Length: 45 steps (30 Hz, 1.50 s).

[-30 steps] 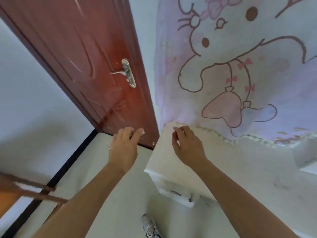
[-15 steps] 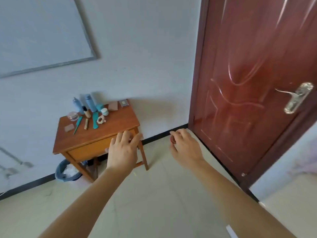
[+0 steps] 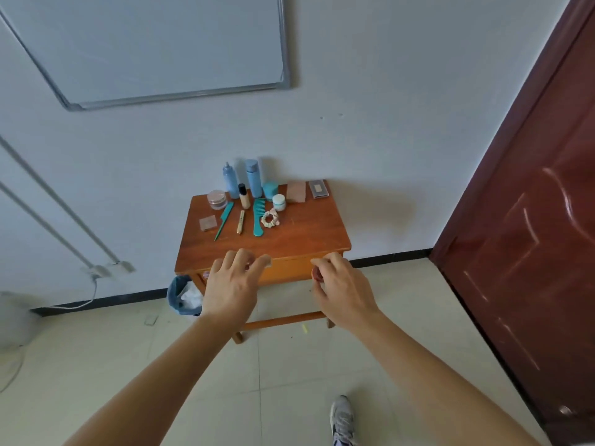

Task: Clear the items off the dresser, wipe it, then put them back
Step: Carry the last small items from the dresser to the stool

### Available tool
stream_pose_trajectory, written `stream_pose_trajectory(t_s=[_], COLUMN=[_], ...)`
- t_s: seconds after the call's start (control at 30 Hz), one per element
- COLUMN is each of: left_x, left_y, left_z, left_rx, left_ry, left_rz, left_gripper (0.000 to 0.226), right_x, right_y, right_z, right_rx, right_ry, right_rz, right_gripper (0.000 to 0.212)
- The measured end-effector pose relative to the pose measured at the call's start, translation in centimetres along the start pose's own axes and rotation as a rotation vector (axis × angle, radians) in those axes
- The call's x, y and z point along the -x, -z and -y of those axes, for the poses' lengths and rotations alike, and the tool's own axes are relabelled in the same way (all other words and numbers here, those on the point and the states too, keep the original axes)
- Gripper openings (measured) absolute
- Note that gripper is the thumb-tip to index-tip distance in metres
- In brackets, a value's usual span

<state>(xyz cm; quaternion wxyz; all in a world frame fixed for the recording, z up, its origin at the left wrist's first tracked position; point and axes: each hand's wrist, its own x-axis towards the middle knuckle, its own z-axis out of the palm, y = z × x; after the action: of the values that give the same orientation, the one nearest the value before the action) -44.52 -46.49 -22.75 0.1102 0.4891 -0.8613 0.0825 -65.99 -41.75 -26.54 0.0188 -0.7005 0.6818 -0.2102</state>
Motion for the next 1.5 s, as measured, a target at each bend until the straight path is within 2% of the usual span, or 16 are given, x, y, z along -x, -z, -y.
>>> stream_pose_trajectory(t_s=[0.1,0.23,0.4,0.57,0.73,0.87,1.07,1.2,1.27,1.37,1.5], left_x=[-5.0,-12.4,-20.1,-23.5,-25.3,-27.4,-29.7,-29.3,-28.8,-28.2,-27.6], left_y=[-2.9,-5.9,-7.9,-10.5,-15.0,-19.0,-24.9,-28.7,-29.8,-30.4,-31.5], left_z=[2.0,4.5,7.4,10.0,13.8,17.5,22.8,25.2,25.8,26.2,26.3], left_rx=[-0.019,-0.036,-0.076,-0.05,0.021,0.083,0.141,0.11,0.096,0.144,0.073], left_ry=[-0.015,0.015,0.005,0.061,0.082,0.093,0.112,0.086,0.084,0.138,0.079], left_rz=[0.044,0.068,0.147,0.229,0.284,0.308,0.375,0.541,0.608,0.629,0.686], left_gripper=[0.084,0.067,0.07,0.066,0.064,0.063,0.08,0.054,0.05,0.051,0.057], right_x=[-5.5,-13.8,-23.4,-29.0,-31.7,-33.7,-35.7,-35.6,-35.4,-35.2,-34.6], right_y=[-2.3,-4.6,-6.4,-10.0,-14.8,-18.0,-22.3,-24.9,-25.8,-26.8,-27.3], right_z=[-2.3,-5.5,-8.2,-9.2,-9.1,-8.6,-7.1,-5.8,-5.4,-5.5,-6.0], right_rx=[-0.004,-0.026,-0.05,-0.087,-0.058,-0.051,-0.024,0.037,0.06,0.118,0.138], right_ry=[0.005,-0.001,0.015,0.017,0.016,-0.06,-0.212,-0.274,-0.291,-0.306,-0.296], right_rz=[0.002,0.021,0.035,0.116,0.263,0.318,0.375,0.352,0.33,0.368,0.432], right_gripper=[0.039,0.043,0.041,0.041,0.041,0.042,0.041,0.034,0.031,0.037,0.054])
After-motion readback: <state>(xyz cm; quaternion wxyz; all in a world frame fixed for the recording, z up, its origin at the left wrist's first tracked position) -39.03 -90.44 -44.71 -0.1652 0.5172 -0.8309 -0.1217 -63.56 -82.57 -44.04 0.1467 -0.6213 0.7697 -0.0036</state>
